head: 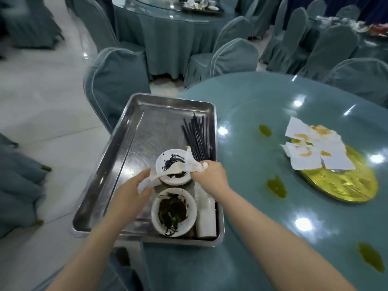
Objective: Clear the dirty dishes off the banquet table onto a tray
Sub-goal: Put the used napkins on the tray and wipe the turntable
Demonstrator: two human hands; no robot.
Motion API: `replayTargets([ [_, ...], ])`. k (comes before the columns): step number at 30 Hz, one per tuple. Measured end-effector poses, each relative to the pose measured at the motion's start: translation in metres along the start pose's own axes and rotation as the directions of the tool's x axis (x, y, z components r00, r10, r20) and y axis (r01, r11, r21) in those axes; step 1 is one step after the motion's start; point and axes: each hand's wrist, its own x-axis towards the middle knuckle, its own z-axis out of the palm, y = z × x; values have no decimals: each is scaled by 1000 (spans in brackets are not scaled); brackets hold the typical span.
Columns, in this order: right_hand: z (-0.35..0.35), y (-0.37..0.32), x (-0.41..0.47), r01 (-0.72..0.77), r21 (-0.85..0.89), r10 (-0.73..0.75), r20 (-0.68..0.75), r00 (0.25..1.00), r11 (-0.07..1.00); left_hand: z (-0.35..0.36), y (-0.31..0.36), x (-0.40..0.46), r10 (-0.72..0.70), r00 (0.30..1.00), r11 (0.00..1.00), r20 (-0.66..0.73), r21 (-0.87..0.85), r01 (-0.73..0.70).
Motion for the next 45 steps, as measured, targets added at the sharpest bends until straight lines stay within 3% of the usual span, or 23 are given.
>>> replayTargets([
  [4, 21, -9, 37, -1, -7, 1, 48, 999, 1000, -7, -16, 22, -70, 997, 997, 30, 20, 69],
  [10, 56, -19, 88, 120, -260, -106, 67, 992, 958, -8, -27, 50, -108, 993, 994, 50, -2, 108],
  [15, 74, -15, 115, 167, -352, -128, 131, 983, 921, 0, -34, 52, -130, 990, 992, 57, 9, 130],
  [20, 73, -8, 112, 157, -393, -39, 291, 956, 906, 8, -28, 56, -116, 990, 993, 83, -27, 119],
  [27, 33, 0, 80, 206, -277, -98, 360, 928, 938, 20, 1, 54, -29, 995, 998, 94, -46, 34],
  [31, -3, 13, 52, 165, -208, -93, 319, 943, 964, 29, 21, 45, 32, 992, 996, 121, -83, -22],
  [36, -37, 61, -9, 88, -271, -23, 234, 972, 959, 39, 47, 28, 72, 994, 963, 86, -266, -47],
  [45, -85, 194, -127, -284, -406, 333, 53, 942, 869, 85, 82, -21, 185, 948, 960, 258, -254, -118],
])
